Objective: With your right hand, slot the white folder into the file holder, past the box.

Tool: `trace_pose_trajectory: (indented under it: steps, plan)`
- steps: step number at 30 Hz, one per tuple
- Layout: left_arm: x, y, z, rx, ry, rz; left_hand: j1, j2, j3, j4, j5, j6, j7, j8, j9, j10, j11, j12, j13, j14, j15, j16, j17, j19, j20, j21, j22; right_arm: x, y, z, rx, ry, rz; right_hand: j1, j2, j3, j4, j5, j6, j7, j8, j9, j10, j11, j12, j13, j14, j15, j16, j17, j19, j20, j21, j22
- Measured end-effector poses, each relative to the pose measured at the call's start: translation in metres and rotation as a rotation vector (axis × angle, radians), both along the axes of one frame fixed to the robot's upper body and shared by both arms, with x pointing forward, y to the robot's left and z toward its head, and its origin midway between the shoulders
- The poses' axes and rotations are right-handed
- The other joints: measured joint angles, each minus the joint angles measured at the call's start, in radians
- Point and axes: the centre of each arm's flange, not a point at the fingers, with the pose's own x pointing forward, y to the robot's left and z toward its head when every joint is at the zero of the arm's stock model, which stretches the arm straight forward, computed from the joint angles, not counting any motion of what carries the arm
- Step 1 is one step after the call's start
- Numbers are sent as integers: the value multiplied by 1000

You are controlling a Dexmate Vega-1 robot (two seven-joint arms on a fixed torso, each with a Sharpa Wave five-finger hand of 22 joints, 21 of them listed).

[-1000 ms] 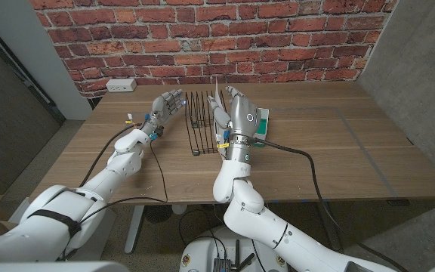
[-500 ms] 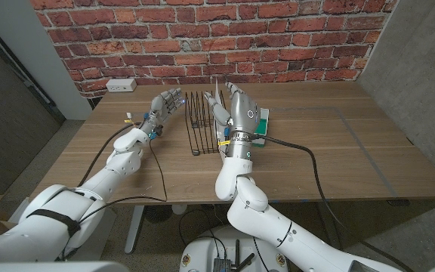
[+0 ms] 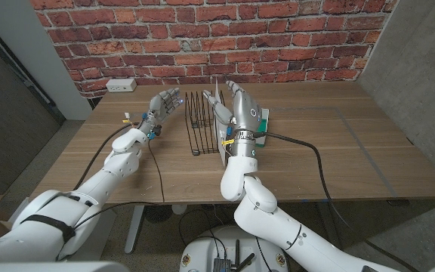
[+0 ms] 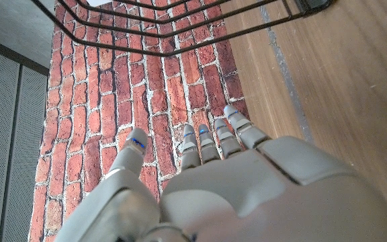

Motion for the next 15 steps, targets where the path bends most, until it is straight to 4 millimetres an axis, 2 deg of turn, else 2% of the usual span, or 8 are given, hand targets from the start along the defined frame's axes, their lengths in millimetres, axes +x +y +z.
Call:
trace_pose_trajectory:
  steps: [7,10,15]
  plan:
    - [-5,0,1,-2,-7,11,0,0,0,0,0,0,0,0,0,0,0,0,0,0,0,0,0,0,0,0,0,-2,-9,3,10,17,43,-11,0,-4,-4,0,-6,5,-2,-4,-13,2,0,-9,-26,12,-7,-4,-20,12,-14,0]
    - [-8,0,1,-2,-11,16,0,0,0,0,0,0,0,0,0,0,0,0,0,0,0,0,0,0,0,0,0,-3,-13,4,14,25,65,-18,8,-4,-4,0,-10,2,-2,-4,-16,5,0,-14,-38,18,-8,-4,-27,9,-22,0]
    - [-10,0,1,-4,-15,24,0,0,0,0,0,0,0,0,0,0,0,0,0,0,0,0,0,0,0,0,0,-4,-21,6,18,25,85,-25,14,-4,-4,0,-10,2,-2,-4,-16,5,0,-19,-46,15,-8,-9,-32,14,-31,0]
